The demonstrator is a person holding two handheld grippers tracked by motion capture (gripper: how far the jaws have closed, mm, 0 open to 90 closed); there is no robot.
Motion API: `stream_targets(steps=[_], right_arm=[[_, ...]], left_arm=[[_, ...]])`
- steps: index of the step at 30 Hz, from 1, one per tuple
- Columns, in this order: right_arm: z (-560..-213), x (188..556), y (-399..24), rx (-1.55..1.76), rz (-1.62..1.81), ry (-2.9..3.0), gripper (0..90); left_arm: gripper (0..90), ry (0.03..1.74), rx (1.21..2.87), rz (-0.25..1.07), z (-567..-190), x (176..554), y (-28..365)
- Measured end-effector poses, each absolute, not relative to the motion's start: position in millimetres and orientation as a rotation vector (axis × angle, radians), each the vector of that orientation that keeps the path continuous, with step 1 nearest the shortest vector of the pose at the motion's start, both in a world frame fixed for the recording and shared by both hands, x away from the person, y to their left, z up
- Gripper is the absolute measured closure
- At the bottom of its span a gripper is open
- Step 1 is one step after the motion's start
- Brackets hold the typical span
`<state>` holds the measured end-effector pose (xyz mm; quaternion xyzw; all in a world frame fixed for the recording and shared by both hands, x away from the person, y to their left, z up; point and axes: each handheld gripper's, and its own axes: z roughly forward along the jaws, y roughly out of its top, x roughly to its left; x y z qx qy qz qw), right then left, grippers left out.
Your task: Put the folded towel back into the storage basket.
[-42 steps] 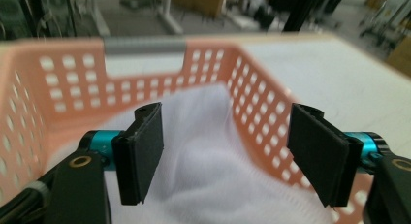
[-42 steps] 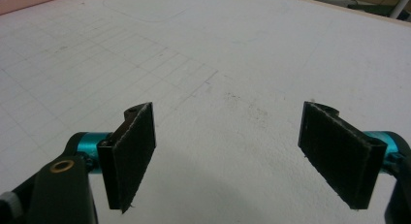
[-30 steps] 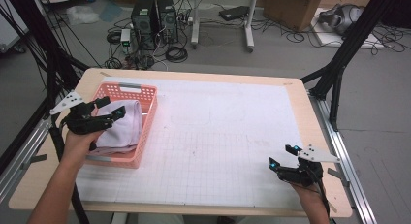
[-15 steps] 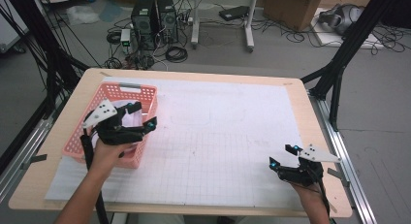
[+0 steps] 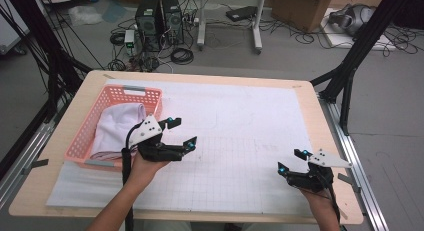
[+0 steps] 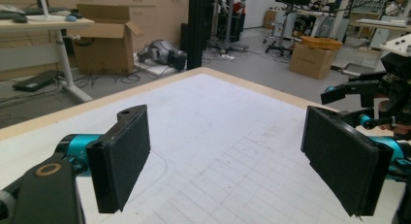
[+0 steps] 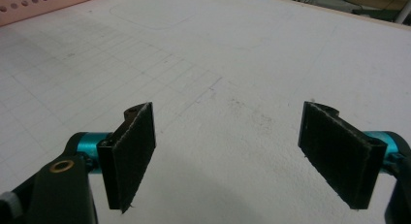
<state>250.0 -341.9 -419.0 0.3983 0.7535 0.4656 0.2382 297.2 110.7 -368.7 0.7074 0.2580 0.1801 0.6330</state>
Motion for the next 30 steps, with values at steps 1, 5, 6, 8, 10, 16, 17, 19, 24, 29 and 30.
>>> stream_targets(steps=[1, 5, 6, 8, 10, 16, 17, 19, 24, 29, 30], right_arm=[[-419.4, 250.2, -342.4, 1.088, 1.275, 2.065, 20.0], [-419.6, 250.3, -343.6, 1.099, 1.284, 2.059, 19.9], [-419.6, 250.8, -344.1, 1.093, 1.288, 2.053, 20.0], [-419.7, 251.1, -343.9, 1.099, 1.293, 2.052, 19.9], [-419.8, 251.7, -343.6, 1.098, 1.295, 2.055, 19.9], [-417.0, 252.3, -341.8, 1.084, 1.303, 2.046, 19.9], [-416.8, 252.8, -341.4, 1.081, 1.31, 2.043, 19.9], [-416.5, 253.3, -340.7, 1.083, 1.31, 2.042, 20.0], [-414.3, 252.9, -338.0, 1.075, 1.316, 2.038, 20.0], [-413.5, 253.6, -336.6, 1.071, 1.319, 2.039, 19.9], [-413.8, 253.8, -336.5, 1.07, 1.318, 2.041, 20.0]], left_arm=[[18.7, 0.588, 1.624, 0.411, -371.0, 297.2, 109.7], [18.8, 0.588, 1.63, 0.407, -377.9, 297.4, 108.5], [18.8, 0.591, 1.627, 0.406, -379.3, 297.3, 108.6], [18.8, 0.597, 1.627, 0.408, -381.7, 297.0, 108.7], [18.8, 0.596, 1.623, 0.407, -383.9, 296.1, 109.3], [18.8, 0.606, 1.627, 0.403, -392.1, 291.4, 112.2], [18.8, 0.61, 1.624, 0.401, -393.7, 290.7, 113.0], [18.8, 0.616, 1.621, 0.401, -397.2, 288.9, 115.0], [18.8, 0.623, 1.631, 0.402, -402.9, 285.3, 116.5], [18.8, 0.622, 1.629, 0.399, -404.1, 285.3, 115.0], [18.8, 0.623, 1.634, 0.4, -404.1, 285.5, 114.8]])
